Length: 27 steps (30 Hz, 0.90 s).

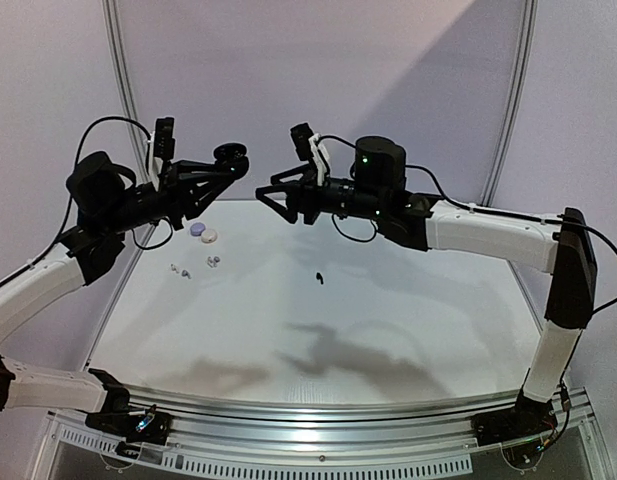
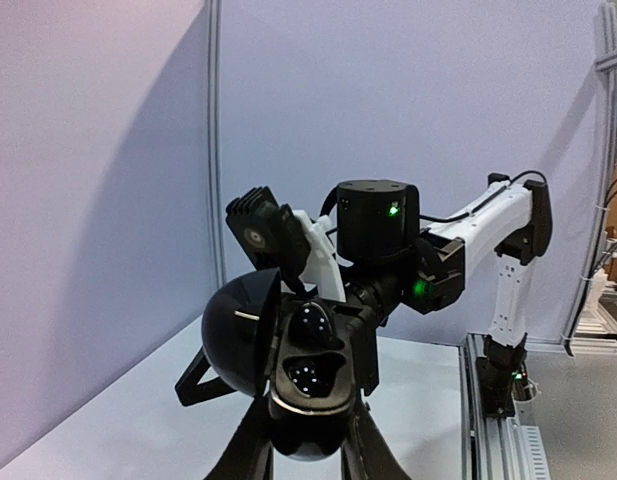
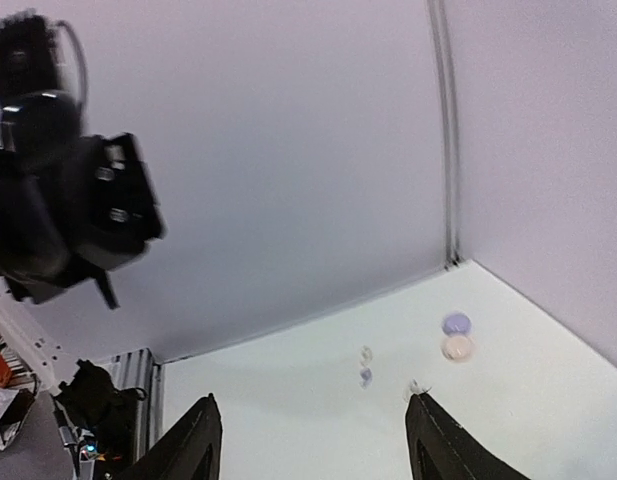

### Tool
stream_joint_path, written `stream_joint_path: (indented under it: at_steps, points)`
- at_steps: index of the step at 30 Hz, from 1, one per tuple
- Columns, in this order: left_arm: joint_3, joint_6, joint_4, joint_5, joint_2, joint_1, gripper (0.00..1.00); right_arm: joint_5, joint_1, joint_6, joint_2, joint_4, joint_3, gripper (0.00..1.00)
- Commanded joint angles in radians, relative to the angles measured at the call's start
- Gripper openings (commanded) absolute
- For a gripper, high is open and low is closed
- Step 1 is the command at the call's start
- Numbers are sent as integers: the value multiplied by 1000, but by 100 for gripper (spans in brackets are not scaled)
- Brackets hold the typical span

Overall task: Insert the wireless bluetooth earbuds into the charging case
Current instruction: Pick up the left earbud from the center of the board.

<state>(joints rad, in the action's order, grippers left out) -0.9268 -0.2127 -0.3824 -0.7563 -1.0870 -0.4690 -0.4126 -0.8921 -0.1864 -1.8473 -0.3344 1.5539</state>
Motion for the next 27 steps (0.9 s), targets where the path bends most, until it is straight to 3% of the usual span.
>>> stream_joint_path:
  at_steps: [1,6,10,13,16,20,27]
  points:
    - [34,3,16,91,24,20,0,163,26,-34,2,291,58,65]
    - [62,6,16,112,45,33,0,279,69,-68,-39,486,115,65]
    - [77,13,15,110,64,33,0,443,100,-129,-191,840,343,62]
    - [85,23,23,104,78,35,0,471,105,-104,-330,984,476,63]
    - [88,31,35,105,85,35,0,463,116,-81,-424,1025,527,72]
    - [89,35,35,103,87,35,0,448,135,-96,-510,1048,567,74]
    - [95,24,22,101,80,35,0,428,140,-71,-637,1070,642,61]
